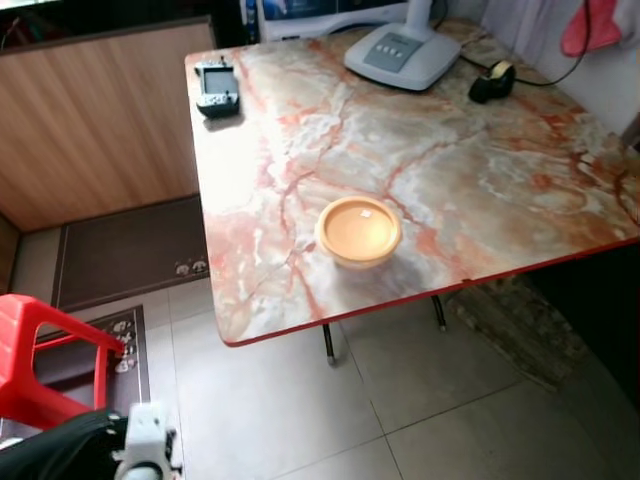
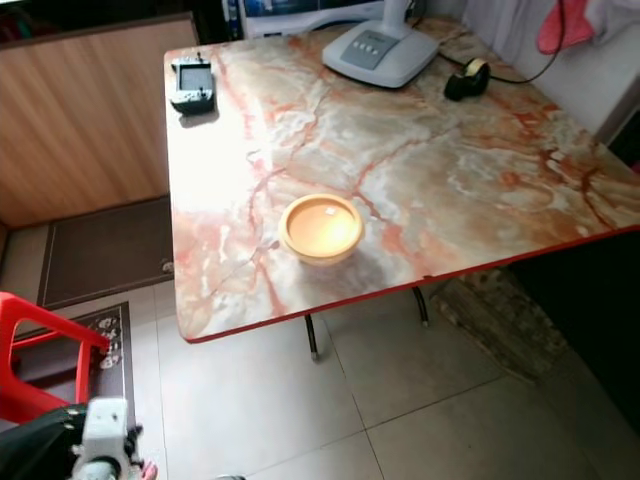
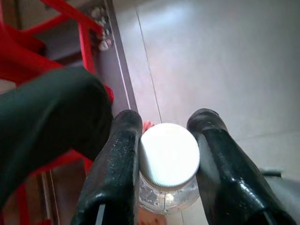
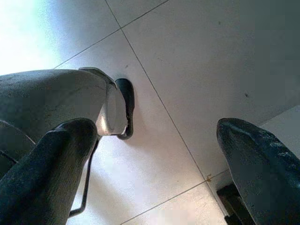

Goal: Restocking fridge

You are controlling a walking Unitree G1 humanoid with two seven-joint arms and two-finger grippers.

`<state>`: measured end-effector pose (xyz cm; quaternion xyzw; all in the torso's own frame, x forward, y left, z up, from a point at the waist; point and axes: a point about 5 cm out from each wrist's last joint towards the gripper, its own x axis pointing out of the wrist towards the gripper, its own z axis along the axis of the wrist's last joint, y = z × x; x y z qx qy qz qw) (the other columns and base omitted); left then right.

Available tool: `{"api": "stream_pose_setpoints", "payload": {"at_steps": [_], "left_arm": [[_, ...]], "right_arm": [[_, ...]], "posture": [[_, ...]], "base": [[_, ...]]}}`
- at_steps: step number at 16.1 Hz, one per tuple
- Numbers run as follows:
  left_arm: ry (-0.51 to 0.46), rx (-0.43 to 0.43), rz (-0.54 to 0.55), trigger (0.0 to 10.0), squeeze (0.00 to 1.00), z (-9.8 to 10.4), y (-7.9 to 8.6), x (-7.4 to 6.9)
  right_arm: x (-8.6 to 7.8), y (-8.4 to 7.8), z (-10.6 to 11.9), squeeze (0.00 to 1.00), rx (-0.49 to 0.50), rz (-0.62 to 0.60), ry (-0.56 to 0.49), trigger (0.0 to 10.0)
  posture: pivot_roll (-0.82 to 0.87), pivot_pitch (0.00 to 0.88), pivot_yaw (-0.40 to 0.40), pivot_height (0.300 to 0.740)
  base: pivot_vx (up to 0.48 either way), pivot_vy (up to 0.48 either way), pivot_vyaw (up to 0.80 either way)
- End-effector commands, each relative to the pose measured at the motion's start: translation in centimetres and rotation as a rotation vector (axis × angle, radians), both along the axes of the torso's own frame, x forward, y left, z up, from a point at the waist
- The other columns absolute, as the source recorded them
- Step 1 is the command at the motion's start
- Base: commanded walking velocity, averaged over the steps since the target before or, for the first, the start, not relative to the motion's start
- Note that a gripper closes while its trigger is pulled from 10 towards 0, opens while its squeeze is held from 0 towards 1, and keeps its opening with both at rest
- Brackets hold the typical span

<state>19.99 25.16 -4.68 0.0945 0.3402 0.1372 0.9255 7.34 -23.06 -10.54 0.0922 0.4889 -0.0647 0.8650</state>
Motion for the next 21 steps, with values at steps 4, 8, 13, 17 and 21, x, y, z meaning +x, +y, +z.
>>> {"api": "stream_pose_setpoints", "payload": {"at_steps": [4, 8, 13, 17, 21], "left_arm": [[0.079, -0.026, -0.065, 10.0, 0.00, -1.6, -1.4, -1.1], [0.117, -0.039, -0.032, 10.0, 0.00, -2.6, -2.0, -2.2], [0.105, -0.069, 0.010, 10.0, 0.00, -2.6, -2.0, -2.2], [0.103, -0.071, 0.011, 10.0, 0.00, -2.6, -1.9, -2.2], [0.096, -0.084, 0.016, 10.0, 0.00, -2.7, -2.1, -2.3]], "right_arm": [[-0.9, -0.1, -0.2, 0.00, -0.001, -0.002, 0.024, 10.0], [-1.0, -0.2, -0.1, 0.00, -0.005, -0.012, 0.024, 10.0], [-1.0, -0.3, -0.1, 0.00, -0.003, -0.002, 0.018, 10.0], [-1.0, -0.3, -0.1, 0.00, -0.003, 0.002, 0.023, 10.0], [-1.4, -0.3, -0.2, 0.00, -0.005, -0.012, 0.028, 10.0]], "posture": [[0.17, 0.155, -0.027, 0.740], [0.17, 0.176, -0.034, 0.740], [0.16, 0.189, -0.038, 0.740], [0.16, 0.187, -0.040, 0.740], [0.15, 0.172, -0.043, 0.740]], "base": [[0.000, 0.000, 0.00], [0.000, 0.000, 0.00], [0.000, 0.000, 0.00], [-0.060, 0.000, 0.00], [-0.271, 0.000, 0.00]]}}
